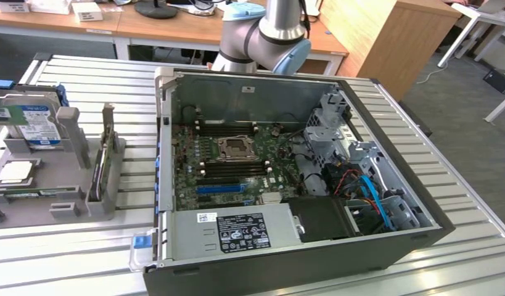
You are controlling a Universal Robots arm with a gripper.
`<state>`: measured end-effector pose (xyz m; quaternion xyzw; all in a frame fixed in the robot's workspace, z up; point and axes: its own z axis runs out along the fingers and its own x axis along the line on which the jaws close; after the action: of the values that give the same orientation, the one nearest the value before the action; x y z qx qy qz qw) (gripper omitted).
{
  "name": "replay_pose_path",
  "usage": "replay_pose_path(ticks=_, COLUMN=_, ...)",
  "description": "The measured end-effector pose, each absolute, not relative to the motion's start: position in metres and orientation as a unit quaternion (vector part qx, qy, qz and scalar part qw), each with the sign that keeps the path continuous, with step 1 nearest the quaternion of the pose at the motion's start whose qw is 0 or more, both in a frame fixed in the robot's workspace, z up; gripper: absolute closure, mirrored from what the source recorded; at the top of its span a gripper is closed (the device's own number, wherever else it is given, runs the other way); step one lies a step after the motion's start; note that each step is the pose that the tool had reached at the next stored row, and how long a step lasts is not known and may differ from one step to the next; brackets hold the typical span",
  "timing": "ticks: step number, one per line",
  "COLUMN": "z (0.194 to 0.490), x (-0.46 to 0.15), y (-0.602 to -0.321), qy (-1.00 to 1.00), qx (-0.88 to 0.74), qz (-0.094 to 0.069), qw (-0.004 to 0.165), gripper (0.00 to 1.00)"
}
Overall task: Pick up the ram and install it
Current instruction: 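Pick up the ram and move it above insertion slot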
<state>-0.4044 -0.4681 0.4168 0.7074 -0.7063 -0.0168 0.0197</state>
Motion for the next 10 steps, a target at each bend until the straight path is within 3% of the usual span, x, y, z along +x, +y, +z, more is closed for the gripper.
replay_pose_path(ticks=10, z=0.4238, x=-0.4043, y=-0.4681, qy=-0.706, qx=0.707, qz=-0.017, qw=0.02, gripper=0.88)
